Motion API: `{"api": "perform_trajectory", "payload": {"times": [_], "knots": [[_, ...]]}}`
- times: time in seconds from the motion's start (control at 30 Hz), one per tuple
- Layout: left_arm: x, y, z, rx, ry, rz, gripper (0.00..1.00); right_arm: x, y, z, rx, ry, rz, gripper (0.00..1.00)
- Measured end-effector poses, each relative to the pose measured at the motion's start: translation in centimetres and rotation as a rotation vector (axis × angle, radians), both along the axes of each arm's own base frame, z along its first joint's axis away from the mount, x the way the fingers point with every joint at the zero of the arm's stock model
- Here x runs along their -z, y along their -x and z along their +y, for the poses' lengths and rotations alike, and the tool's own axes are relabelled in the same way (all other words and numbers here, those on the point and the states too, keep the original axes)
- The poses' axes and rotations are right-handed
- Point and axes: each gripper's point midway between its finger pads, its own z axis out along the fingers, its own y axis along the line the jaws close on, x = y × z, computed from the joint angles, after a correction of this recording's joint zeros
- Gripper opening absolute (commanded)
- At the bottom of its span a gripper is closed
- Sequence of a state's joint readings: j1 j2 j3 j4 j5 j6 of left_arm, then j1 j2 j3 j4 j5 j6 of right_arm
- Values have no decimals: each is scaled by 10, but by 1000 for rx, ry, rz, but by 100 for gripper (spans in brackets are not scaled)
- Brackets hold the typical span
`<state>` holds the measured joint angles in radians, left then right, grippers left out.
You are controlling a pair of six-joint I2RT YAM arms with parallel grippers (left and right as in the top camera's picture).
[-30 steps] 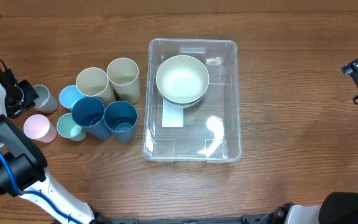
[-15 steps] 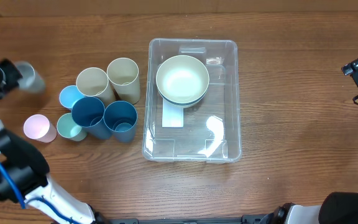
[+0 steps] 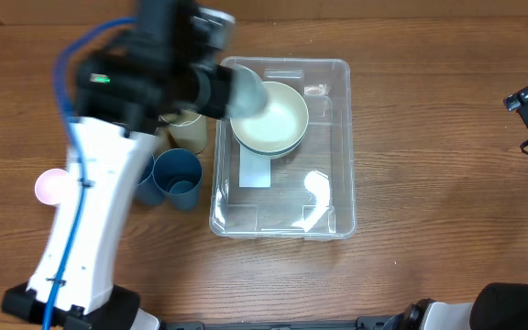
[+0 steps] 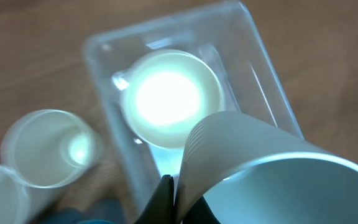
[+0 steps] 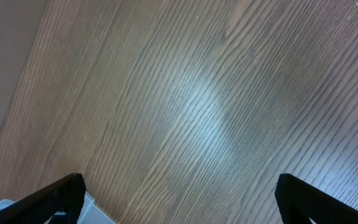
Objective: Pack container
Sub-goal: 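Carry the grey cup into the bin's right side and release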
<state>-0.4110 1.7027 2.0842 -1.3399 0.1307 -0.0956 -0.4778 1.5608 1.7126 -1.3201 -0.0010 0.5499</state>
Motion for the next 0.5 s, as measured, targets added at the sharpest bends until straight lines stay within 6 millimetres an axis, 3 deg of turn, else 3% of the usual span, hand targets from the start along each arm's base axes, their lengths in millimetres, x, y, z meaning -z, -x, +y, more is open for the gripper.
{"api": "perform_trajectory", "payload": {"times": [0.1, 0.17, 0.27, 0.4, 0.5], "knots": [[27, 13, -44, 66, -65, 54, 4, 0, 0, 0, 0, 0, 0, 100], [65, 20, -80, 124, -128, 127, 4, 0, 0, 0, 0, 0, 0, 100], [128, 18, -114, 166, -217, 228, 4, 0, 0, 0, 0, 0, -1, 100], [201, 7, -133, 174, -292, 316, 4, 0, 0, 0, 0, 0, -1, 100], [226, 0, -135, 165, -320, 333, 4, 0, 0, 0, 0, 0, 0, 100]]}}
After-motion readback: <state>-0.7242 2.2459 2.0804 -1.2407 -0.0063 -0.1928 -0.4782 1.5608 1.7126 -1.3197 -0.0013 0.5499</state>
